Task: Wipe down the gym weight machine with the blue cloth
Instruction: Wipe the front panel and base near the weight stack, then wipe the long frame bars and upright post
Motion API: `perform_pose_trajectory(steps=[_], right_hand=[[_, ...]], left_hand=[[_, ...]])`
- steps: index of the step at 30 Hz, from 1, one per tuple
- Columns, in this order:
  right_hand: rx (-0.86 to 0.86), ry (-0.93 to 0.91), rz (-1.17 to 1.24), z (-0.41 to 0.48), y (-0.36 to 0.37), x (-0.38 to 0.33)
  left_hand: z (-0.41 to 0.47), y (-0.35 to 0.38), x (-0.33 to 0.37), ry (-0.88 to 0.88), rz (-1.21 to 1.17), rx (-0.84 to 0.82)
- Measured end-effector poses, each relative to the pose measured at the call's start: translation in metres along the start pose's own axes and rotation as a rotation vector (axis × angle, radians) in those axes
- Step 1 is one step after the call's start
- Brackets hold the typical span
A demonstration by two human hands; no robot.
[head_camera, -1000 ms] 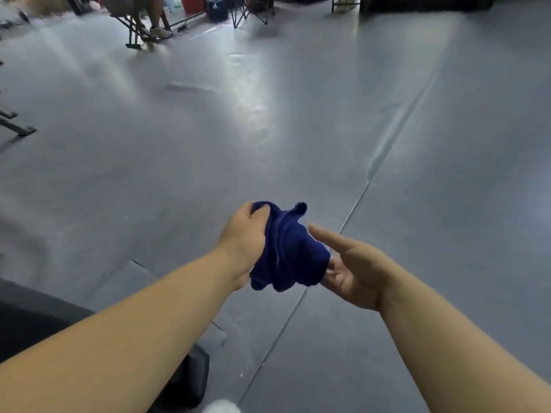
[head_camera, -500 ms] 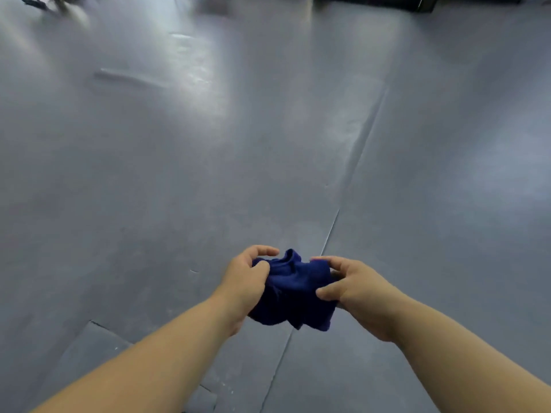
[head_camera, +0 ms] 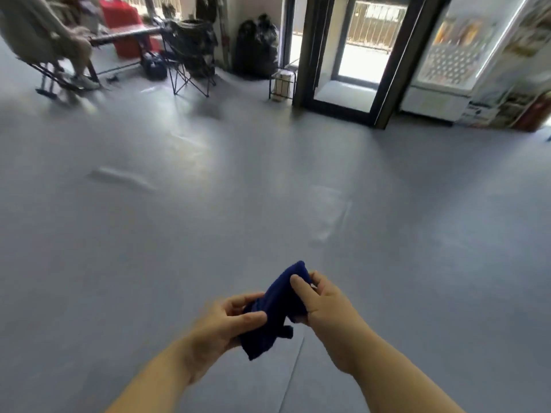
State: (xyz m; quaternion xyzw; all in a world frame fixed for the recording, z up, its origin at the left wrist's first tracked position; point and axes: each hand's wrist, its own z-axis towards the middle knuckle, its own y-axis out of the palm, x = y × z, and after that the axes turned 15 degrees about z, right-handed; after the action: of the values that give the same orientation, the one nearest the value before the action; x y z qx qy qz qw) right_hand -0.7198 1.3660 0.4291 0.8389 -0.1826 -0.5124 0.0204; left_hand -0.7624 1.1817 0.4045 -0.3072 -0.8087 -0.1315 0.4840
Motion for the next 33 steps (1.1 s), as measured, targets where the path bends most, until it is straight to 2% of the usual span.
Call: perform_pose_trajectory(steps=[1,4,7,10,14,17,21,25,29,33], right_hand=[[-0.011,-0.022,0.031,0.014,-0.004,-0.028],[-0.143,-0.039,0.107,0.047,-0.013,-0.101],[-0.302,-0.069,0.164,0.077,-0.006,-0.17],[-0.418,-0.111,0.164,0.093,0.019,-0.237],[-0.546,-0.141,0.166,0.107,0.071,-0.308],[-0.746,-0.077,0.29,0.106,0.126,-0.339],[-1.051,0.052,0.358,0.08,0.209,-0.369],[-1.238,0.216,0.42,0.041,0.295,-0.397],[-1.462,0.365,0.305,0.004,0.371,-0.418],[-1.645,0.504,0.113,-0.049,0.419,-0.419]], left_hand=[[0.008,-0.005,0.032,0.029,0.063,0.013],[0.027,-0.029,0.122,0.086,0.442,0.143],[0.035,-0.063,0.201,0.08,0.598,0.348],[0.022,-0.093,0.265,0.08,0.563,0.464],[-0.001,-0.134,0.33,0.134,0.335,0.602],[-0.034,-0.164,0.364,0.175,0.262,0.739],[-0.102,-0.207,0.391,0.156,0.443,0.972],[-0.173,-0.236,0.417,0.085,0.544,1.227],[-0.246,-0.245,0.438,-0.023,0.568,1.531],[-0.314,-0.213,0.439,-0.217,0.554,1.829]])
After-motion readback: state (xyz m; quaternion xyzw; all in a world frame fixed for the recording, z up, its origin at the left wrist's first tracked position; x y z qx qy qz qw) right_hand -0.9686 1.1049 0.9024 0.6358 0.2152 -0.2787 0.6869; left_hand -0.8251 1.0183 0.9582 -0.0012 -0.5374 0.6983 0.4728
